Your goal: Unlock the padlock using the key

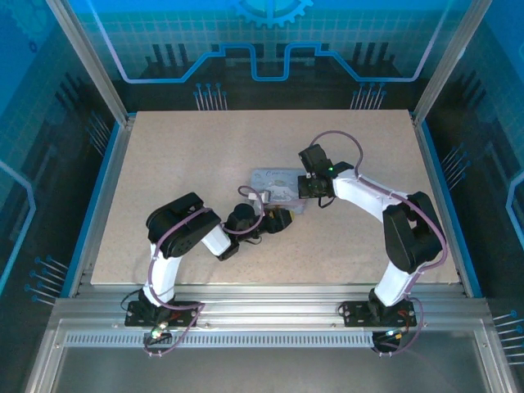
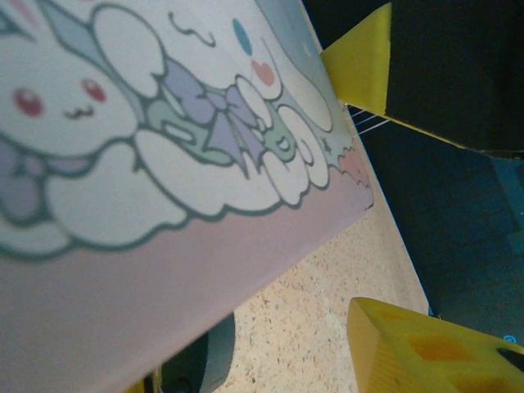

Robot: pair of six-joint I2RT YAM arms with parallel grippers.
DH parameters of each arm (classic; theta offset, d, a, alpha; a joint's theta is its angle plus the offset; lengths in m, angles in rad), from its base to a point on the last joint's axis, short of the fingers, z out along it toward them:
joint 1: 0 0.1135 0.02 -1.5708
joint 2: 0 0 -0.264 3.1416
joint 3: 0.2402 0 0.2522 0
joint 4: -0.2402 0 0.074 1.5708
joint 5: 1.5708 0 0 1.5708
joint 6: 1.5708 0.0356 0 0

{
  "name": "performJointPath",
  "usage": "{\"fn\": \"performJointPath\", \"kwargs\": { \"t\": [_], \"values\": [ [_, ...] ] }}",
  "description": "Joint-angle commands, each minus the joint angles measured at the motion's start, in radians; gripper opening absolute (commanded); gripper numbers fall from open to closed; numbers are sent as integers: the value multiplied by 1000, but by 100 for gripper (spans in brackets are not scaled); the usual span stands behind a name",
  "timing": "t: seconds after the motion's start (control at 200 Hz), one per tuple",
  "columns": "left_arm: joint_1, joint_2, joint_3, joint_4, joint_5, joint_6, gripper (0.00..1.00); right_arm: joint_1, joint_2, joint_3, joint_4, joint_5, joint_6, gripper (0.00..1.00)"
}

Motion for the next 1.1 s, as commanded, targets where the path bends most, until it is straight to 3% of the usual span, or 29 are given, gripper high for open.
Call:
{"fn": "performJointPath", "kwargs": {
  "t": [0.0, 0.475, 0.695, 0.916, 1.096],
  "values": [
    [6, 18, -14, -61, 12, -14, 51, 16, -17, -20, -2, -29, 14, 0],
    [36, 5, -84, -26, 25, -25, 30, 18, -30, -36, 6, -33, 23, 0],
    [45, 5, -85, -41, 34, -36, 29, 17, -33, -42, 8, -31, 23, 0],
    [51, 4, -94, -63, 31, -46, 42, 18, -32, -44, 11, -34, 23, 0],
    [54, 5, -92, -80, 36, -45, 37, 18, -38, -45, 11, -34, 25, 0]
  ]
}}
